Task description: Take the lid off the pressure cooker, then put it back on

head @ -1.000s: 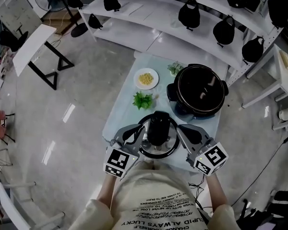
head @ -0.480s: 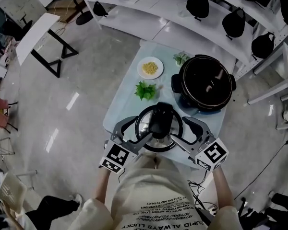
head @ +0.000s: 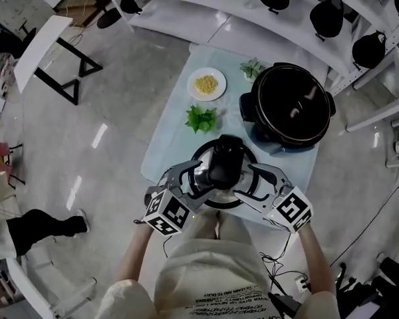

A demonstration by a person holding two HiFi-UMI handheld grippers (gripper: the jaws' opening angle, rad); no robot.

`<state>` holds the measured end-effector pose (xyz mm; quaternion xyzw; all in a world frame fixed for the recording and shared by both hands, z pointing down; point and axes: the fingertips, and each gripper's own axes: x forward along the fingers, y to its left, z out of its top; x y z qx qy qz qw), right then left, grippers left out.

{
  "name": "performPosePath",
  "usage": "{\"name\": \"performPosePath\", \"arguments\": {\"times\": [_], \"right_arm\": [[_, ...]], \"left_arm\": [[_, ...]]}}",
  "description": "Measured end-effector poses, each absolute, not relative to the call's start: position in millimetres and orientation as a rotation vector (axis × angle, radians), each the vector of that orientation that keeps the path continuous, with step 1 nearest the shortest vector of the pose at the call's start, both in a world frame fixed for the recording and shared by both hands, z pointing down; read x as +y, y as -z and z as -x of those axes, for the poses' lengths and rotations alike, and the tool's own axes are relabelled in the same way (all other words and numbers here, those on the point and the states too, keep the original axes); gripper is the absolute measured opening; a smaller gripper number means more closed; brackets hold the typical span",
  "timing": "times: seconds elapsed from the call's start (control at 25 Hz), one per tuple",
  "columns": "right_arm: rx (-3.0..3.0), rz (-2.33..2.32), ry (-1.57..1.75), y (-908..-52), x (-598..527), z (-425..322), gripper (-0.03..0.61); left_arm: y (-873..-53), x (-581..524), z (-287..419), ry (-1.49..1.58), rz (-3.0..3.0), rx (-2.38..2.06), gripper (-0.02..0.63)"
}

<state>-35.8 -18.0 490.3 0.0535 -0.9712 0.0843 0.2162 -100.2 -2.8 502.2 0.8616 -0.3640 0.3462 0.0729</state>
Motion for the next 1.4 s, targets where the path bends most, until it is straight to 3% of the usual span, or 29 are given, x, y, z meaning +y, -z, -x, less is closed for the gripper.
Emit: {"name": "performPosePath", "arguments": {"times": [0.6,1.4], "right_arm": [[-2.521,-0.067,-0.177,-559,-16,56,0.291],[-2.486,0.049,-0.131,-584,-12,79,0.291]], "left_arm": [[-568,-12,91,-1.214,-2.697,-0.678,0.291],[-589,-14,72,-1.248,-2.804,-0.335,0.29]]}}
